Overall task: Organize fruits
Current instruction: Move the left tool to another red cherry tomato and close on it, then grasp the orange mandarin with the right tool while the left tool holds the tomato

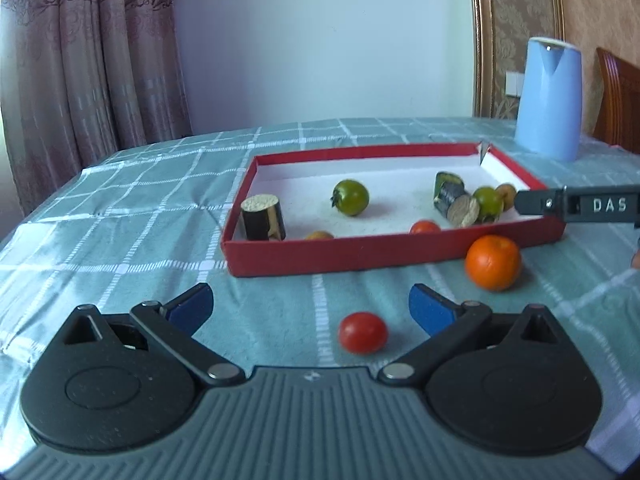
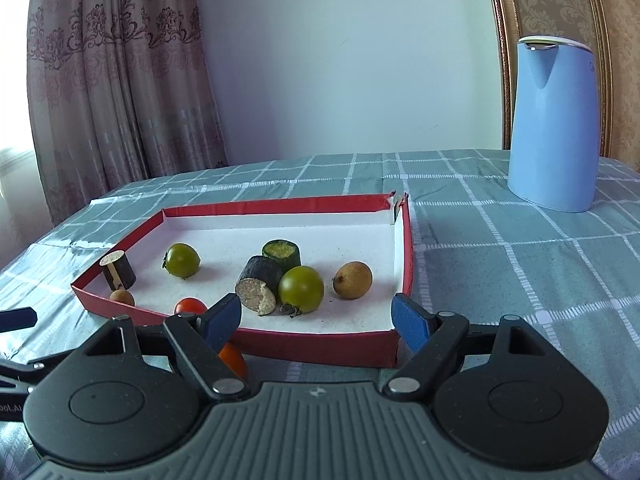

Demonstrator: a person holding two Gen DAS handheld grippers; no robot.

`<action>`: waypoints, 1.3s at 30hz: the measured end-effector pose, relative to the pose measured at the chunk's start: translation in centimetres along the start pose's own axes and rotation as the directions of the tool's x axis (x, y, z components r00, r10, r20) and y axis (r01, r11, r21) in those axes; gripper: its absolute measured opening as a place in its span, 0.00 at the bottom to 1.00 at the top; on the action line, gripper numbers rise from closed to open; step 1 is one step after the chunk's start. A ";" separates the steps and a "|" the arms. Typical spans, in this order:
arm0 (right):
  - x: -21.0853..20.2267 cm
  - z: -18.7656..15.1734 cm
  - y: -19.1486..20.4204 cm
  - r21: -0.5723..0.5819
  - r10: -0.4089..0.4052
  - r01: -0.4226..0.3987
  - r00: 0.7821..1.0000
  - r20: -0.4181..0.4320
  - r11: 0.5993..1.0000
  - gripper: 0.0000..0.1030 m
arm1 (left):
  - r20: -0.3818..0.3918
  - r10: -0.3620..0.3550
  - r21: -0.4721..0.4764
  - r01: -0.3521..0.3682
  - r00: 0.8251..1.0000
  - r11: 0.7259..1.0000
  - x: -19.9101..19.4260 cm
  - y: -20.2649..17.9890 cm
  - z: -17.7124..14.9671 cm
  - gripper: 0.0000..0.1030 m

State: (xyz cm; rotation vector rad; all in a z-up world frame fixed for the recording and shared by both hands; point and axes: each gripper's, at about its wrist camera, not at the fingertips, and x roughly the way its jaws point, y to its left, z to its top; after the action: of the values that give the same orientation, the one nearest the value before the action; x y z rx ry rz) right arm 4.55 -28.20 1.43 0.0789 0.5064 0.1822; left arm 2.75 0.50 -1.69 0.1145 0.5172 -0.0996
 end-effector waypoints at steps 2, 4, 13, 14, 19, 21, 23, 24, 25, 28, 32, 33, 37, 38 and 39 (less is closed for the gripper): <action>0.1 0.0 0.2 -0.014 -0.007 0.007 1.000 0.000 1.000 0.80 | -0.009 -0.006 -0.005 0.006 1.000 1.000 0.1 0.2 -0.2 1.00; 0.1 -0.1 0.4 -0.031 -0.017 0.017 1.000 0.000 0.999 0.80 | -0.028 -0.007 -0.010 0.007 1.000 1.000 0.4 0.3 -0.4 1.00; 0.3 -0.4 0.9 -0.074 -0.037 0.037 0.999 0.000 0.997 0.81 | -0.097 -0.037 0.042 0.042 0.995 0.998 1.5 -0.5 -0.6 0.73; 0.3 -0.4 1.0 -0.078 -0.040 0.039 0.999 -0.001 0.996 0.81 | -0.094 -0.044 0.046 0.049 0.995 0.998 1.4 -0.6 -0.6 0.69; 0.4 -0.5 1.2 -0.094 -0.046 0.046 0.999 0.004 0.995 0.81 | -0.081 -0.089 0.074 0.095 0.993 0.993 1.2 -1.1 -0.7 0.35; 0.3 -0.5 1.3 -0.099 -0.046 0.046 0.999 0.003 0.994 0.81 | -0.078 -0.103 0.100 0.111 0.992 0.989 1.1 -1.5 -0.7 0.25; 0.3 -0.5 1.3 -0.105 -0.048 0.048 0.999 0.001 0.993 0.81 | -0.077 -0.100 0.108 0.108 0.992 0.988 1.1 -1.7 -0.7 0.25; 0.4 -0.5 1.3 -0.109 -0.050 0.049 0.999 -0.001 0.993 0.81 | -0.078 -0.107 0.098 0.114 0.991 0.989 1.2 -1.5 -0.7 0.25; 0.3 -0.6 1.4 -0.114 -0.050 0.049 0.999 -0.003 0.992 0.81 | -0.080 -0.119 0.080 0.125 0.990 0.989 1.2 -1.2 -0.7 0.25; 0.2 -0.6 1.5 -0.118 -0.026 0.024 1.000 -0.014 0.993 0.81 | -0.089 -0.169 0.009 0.170 0.982 0.985 1.6 -0.1 -0.6 0.25; -1.1 -1.0 2.2 -0.135 0.055 -0.055 0.998 -0.008 0.989 0.81 | -0.087 -0.179 -0.010 0.179 0.980 0.984 1.5 0.2 -0.6 0.25; -1.5 -1.2 2.4 -0.141 0.075 -0.074 0.997 -0.002 0.987 0.81 | -0.087 -0.177 -0.007 0.177 0.980 0.984 1.5 0.1 -0.7 0.25; -2.2 -2.0 4.3 -0.215 0.109 -0.106 0.994 0.000 0.971 0.81 | -0.086 -0.181 -0.013 0.180 0.980 0.984 1.5 0.2 -0.7 0.25; -2.1 -2.2 4.7 -0.236 0.112 -0.112 0.994 -0.012 0.965 0.81 | -0.086 -0.181 -0.014 0.181 0.980 0.983 1.5 0.2 -0.7 0.25; -2.0 -2.4 5.2 -0.255 0.108 -0.110 0.994 -0.022 0.961 0.81 | -0.086 -0.182 -0.015 0.181 0.980 0.983 1.5 0.2 -0.7 0.25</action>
State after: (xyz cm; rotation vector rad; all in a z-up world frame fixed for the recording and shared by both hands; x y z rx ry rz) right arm 0.84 -23.37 0.86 -0.1470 0.4824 0.3551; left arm 3.76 0.71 -3.01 0.0640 0.6142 -0.2720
